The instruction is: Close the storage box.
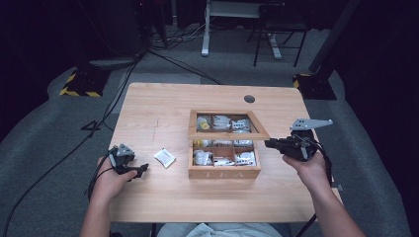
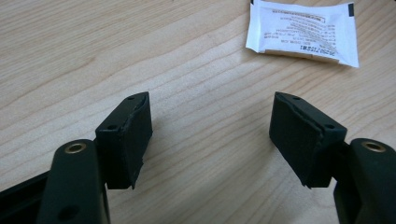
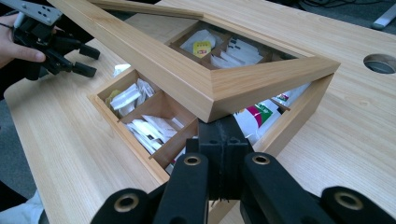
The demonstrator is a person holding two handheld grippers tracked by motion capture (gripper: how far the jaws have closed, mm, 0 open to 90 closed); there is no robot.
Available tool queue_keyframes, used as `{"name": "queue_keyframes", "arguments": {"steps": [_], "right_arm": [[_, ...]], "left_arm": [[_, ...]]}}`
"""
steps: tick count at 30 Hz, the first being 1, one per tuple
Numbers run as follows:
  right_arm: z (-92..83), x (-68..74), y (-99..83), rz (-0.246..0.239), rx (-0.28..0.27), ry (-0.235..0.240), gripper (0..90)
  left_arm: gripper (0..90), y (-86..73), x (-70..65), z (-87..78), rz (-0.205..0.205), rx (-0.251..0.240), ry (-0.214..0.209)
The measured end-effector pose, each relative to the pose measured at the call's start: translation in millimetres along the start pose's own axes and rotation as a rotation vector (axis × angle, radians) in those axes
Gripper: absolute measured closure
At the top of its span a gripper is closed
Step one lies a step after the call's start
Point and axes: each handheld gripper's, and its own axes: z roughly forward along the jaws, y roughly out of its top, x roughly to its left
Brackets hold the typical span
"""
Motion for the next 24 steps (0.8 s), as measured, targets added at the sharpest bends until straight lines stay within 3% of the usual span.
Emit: {"name": "queue_keyframes", "arguments": {"steps": [13, 24], "right_arm": [[-0.1, 9.5, -9.9, -0.027, 0.047, -0.014, 87.4], [3.7, 11.7, -18.4, -0.025, 0.094, -0.012, 86.8]], "left_arm": [[27.6, -3.5, 3.7, 3.3, -0.001, -0.046, 0.001], [26.9, -3.3, 3.0, 4.5, 0.011, -0.051, 0.009]]}}
